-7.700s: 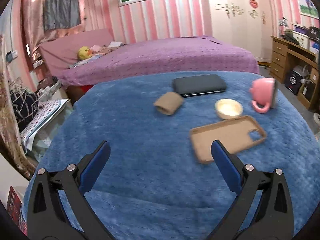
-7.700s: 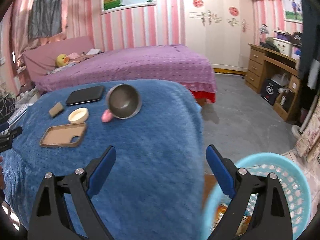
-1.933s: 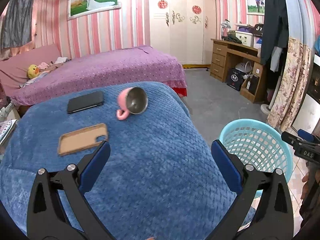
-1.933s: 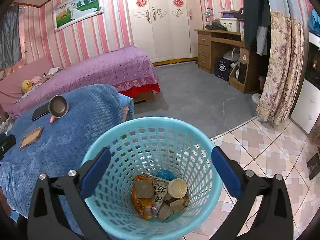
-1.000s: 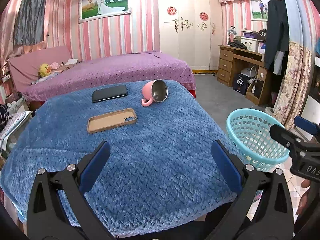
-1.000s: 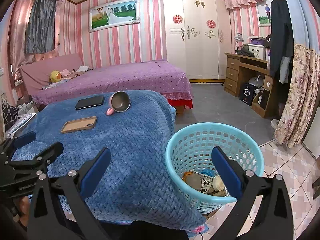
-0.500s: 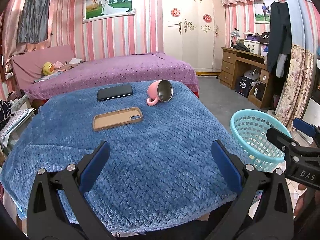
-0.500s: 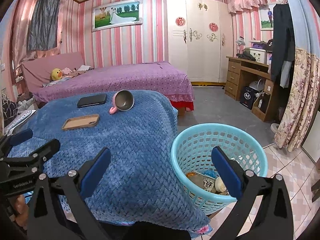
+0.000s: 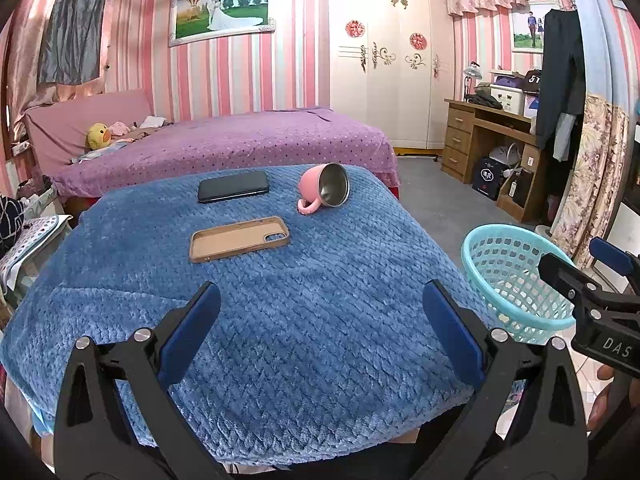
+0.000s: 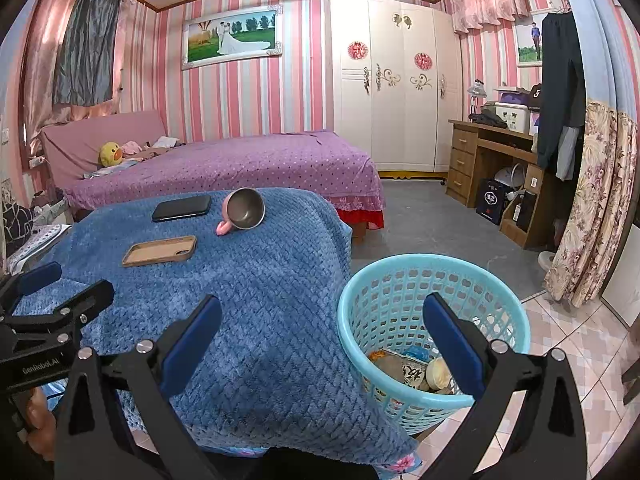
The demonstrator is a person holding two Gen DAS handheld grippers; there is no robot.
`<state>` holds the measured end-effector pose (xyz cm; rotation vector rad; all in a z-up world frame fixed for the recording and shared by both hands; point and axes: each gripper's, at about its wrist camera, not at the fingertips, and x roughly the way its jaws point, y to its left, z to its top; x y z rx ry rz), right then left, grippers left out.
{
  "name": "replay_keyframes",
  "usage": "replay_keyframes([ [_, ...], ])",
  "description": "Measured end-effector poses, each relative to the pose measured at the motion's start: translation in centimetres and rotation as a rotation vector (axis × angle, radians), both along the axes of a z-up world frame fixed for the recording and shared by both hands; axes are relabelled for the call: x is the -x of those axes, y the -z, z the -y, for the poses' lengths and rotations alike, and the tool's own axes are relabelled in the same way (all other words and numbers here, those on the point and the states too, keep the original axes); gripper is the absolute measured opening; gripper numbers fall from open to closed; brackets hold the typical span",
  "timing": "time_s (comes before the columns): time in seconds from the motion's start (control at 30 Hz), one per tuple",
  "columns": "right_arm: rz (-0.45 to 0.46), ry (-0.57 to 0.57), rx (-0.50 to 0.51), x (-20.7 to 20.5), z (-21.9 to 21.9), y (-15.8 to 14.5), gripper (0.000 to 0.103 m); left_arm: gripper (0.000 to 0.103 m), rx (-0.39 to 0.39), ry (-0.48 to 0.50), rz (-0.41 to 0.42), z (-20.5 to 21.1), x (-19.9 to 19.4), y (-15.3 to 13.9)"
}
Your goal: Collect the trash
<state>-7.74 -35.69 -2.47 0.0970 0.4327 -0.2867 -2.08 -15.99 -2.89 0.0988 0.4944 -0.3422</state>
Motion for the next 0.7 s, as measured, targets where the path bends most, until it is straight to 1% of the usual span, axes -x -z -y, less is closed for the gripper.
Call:
replay_keyframes([
  [0.7, 0.003, -0.001, 0.000, 0.01, 0.03, -0.22, 0.098, 0.098, 0.003, -0.006, 0.009, 0.04, -0.16, -0.27],
])
